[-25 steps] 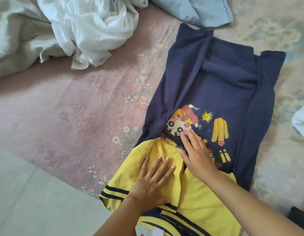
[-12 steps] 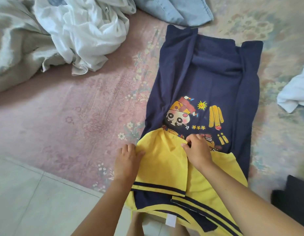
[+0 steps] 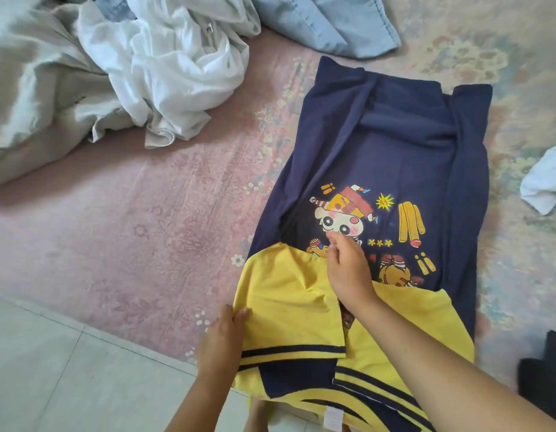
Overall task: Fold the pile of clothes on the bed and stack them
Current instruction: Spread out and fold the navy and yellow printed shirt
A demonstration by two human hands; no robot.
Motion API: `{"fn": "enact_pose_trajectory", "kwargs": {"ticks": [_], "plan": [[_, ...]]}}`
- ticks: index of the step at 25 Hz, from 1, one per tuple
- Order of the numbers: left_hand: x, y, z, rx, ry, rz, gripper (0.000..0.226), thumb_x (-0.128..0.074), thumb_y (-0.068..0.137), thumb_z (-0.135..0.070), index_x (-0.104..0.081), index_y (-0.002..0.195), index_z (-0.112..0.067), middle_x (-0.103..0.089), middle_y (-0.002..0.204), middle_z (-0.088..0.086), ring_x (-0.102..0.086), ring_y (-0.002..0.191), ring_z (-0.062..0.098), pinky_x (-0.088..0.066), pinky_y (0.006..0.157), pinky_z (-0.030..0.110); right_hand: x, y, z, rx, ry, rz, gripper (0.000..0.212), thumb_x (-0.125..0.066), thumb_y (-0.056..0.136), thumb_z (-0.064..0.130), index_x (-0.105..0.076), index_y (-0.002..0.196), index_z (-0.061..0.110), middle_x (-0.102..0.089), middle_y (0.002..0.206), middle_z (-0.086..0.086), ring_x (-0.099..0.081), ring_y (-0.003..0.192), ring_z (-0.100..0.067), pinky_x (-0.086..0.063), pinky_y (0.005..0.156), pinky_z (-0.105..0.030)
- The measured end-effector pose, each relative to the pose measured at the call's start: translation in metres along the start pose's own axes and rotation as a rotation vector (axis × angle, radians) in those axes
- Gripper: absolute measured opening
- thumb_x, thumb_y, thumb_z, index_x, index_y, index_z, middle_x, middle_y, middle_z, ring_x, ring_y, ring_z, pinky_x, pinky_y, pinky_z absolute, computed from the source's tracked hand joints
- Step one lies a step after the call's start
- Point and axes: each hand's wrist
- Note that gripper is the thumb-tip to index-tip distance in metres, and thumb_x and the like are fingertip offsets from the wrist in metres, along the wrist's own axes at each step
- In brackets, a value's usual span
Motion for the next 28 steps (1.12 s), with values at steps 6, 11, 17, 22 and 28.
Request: {"fn": "enact_pose_trajectory", "kwargs": {"ticks": [6, 11, 17, 22, 28], "plan": [[-0.006, -0.005, 0.015, -0.122, 0.202, -0.09, 0.028, -0.032, 0.095, -0.047, -0.03, 0.094, -0.019, -0.06, 0.079, 0.003, -0.067, 0.067, 0.028, -0.048, 0.044, 0.033, -0.004, 0.082, 0.052, -0.238, 0.182, 0.053, 0.028, -0.047, 0.098, 0.027, -0.056, 0.119, 0.009, -0.058, 0.099, 0.002, -0.054, 0.1, -0.019, -0.036, 0.081, -0.025], [0.01, 0.027, -0.022, -0.472, 0.226, -0.502, 0.035, -0.041, 0.088, -0.03, -0.059, 0.102, -0.004, -0.062, 0.088, 0.012, -0.06, 0.071, 0.031, -0.049, 0.058, 0.039, 0.001, 0.12, 0.066, -0.267, 0.192, -0.065, 0.032, -0.052, 0.095, 0.023, -0.053, 0.123, 0.009, -0.055, 0.093, 0.001, -0.058, 0.095, -0.024, -0.043, 0.08, -0.027], [0.05, 0.087, -0.13, -0.663, 0.04, -0.595, 0.03, -0.044, 0.088, -0.036, -0.058, 0.083, -0.009, -0.059, 0.073, 0.008, -0.056, 0.062, 0.028, -0.049, 0.052, 0.032, 0.034, 0.164, 0.069, -0.045, 0.008, -0.105, 0.031, -0.051, 0.095, 0.018, -0.057, 0.124, 0.01, -0.054, 0.127, -0.008, -0.05, 0.117, -0.025, -0.036, 0.097, -0.031], [0.041, 0.122, -0.194, -0.604, 0.049, -0.569, 0.028, -0.075, 0.075, -0.033, -0.064, 0.078, -0.007, -0.059, 0.069, 0.007, -0.059, 0.06, 0.026, -0.05, 0.052, 0.029, 0.081, 0.262, 0.082, 0.083, -0.216, -0.084, 0.036, -0.046, 0.098, 0.019, -0.051, 0.133, 0.011, -0.045, 0.143, -0.005, -0.039, 0.13, -0.026, -0.03, 0.105, -0.034], [0.026, 0.14, -0.21, -0.465, 0.041, -0.502, 0.041, -0.093, 0.052, -0.026, -0.064, 0.075, -0.007, -0.058, 0.064, 0.006, -0.058, 0.052, 0.024, -0.048, 0.043, 0.029, 0.106, 0.353, 0.069, -0.048, -0.48, 0.148, 0.044, -0.048, 0.097, 0.029, -0.041, 0.139, 0.017, -0.041, 0.144, -0.011, -0.031, 0.134, -0.035, -0.026, 0.11, -0.042]]}}
Point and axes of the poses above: each hand's wrist, its own y-axis towards the middle knuckle, its own x-axis out of the back of the hand, z = x × y
